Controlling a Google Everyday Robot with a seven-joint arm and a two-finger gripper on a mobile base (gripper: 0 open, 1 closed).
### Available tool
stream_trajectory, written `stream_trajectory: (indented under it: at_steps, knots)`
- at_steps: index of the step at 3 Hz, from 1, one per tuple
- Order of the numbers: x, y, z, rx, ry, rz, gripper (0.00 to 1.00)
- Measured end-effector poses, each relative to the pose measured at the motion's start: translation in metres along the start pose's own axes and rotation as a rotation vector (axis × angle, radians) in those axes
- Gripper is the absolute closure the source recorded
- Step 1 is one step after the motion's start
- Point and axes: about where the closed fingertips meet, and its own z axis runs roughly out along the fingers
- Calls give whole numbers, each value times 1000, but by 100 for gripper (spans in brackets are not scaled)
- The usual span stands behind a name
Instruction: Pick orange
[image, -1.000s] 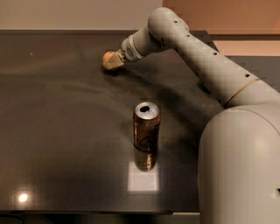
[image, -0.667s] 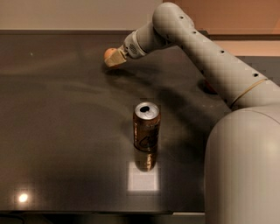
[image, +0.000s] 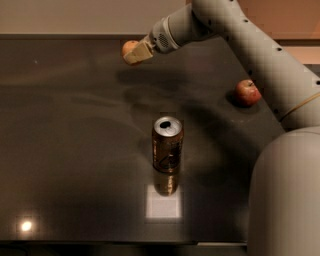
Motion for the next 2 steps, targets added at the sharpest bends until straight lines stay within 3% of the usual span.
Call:
stream_trajectory:
  at_steps: [2]
  knots:
    - [-49, 29, -73, -41, -76, -79, 100]
